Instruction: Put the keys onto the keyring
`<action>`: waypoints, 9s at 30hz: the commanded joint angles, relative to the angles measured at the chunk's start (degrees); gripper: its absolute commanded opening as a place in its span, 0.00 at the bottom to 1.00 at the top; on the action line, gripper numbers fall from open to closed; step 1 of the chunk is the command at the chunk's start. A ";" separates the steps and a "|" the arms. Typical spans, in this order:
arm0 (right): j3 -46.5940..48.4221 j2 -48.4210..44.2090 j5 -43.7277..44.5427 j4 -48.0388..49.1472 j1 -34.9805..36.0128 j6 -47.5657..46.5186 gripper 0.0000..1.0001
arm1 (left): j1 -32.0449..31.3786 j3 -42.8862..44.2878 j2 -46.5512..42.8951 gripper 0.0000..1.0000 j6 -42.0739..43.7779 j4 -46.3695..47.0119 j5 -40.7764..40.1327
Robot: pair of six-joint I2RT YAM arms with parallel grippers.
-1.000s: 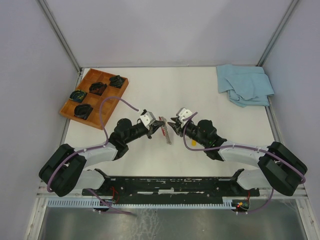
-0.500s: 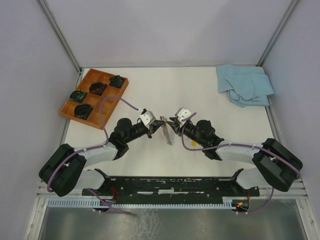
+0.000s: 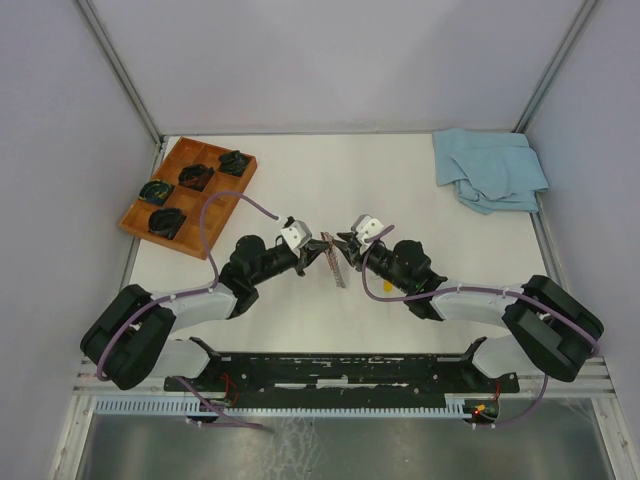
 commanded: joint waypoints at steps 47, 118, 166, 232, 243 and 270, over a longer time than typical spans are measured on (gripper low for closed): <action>6.24 -0.97 -0.27 -4.84 3.48 -9.22 0.01 | 0.14 3.33 0.41 0.14 -3.06 3.43 1.38; 19.13 -7.86 8.08 -79.45 -11.37 19.44 0.49 | 0.21 -7.34 -9.64 0.03 38.12 -2.60 15.28; 27.58 12.50 6.69 -82.51 -14.22 21.52 0.16 | 1.59 -4.48 -11.01 0.03 29.60 -6.33 7.69; 20.25 5.57 8.75 -72.04 -6.56 23.03 0.34 | 1.61 -4.09 -10.50 0.03 28.72 -6.58 7.88; 20.25 6.49 9.17 -73.19 -6.61 22.13 0.25 | 1.61 -3.79 -10.39 0.03 28.71 -7.12 8.24; 21.79 8.76 10.67 -74.04 -6.61 20.83 0.14 | 1.55 -3.07 -9.67 0.03 28.84 -8.09 8.68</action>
